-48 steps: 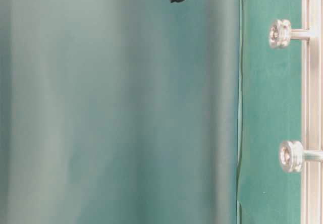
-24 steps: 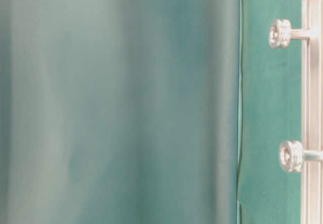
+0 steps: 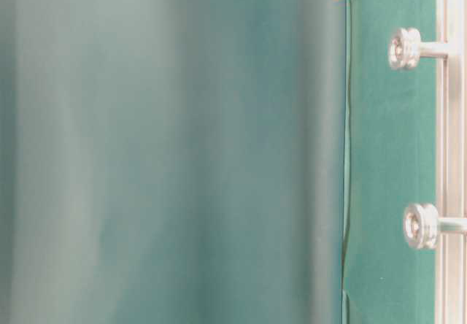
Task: Hook the rubber onto the shaft.
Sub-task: 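Lift the ring with the right gripper and carry it left along the rail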
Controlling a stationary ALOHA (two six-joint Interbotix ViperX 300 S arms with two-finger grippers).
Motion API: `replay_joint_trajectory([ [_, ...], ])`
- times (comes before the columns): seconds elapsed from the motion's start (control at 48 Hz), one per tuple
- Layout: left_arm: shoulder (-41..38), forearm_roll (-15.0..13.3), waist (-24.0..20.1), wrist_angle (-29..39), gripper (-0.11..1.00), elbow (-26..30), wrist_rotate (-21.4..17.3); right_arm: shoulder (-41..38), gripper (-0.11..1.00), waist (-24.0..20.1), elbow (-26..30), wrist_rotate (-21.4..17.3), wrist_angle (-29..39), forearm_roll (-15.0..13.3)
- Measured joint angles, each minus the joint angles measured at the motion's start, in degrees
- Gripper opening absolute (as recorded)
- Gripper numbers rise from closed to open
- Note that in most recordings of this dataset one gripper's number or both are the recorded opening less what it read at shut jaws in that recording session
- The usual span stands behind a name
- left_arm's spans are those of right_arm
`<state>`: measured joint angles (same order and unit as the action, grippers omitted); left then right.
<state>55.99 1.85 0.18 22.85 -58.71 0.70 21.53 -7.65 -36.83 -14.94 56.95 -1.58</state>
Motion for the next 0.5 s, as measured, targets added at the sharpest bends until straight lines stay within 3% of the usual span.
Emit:
replay_joint_trajectory([
  [0.229,0.0,0.0,0.0,0.0,0.0,0.0,0.0,0.97,0.07,0.0,2.9,0.09,4.57,-0.97],
  [0.5,0.0,0.0,0.0,0.0,0.0,0.0,0.0,0.97,0.07,0.0,2.99,0.0,5.01,-1.05],
])
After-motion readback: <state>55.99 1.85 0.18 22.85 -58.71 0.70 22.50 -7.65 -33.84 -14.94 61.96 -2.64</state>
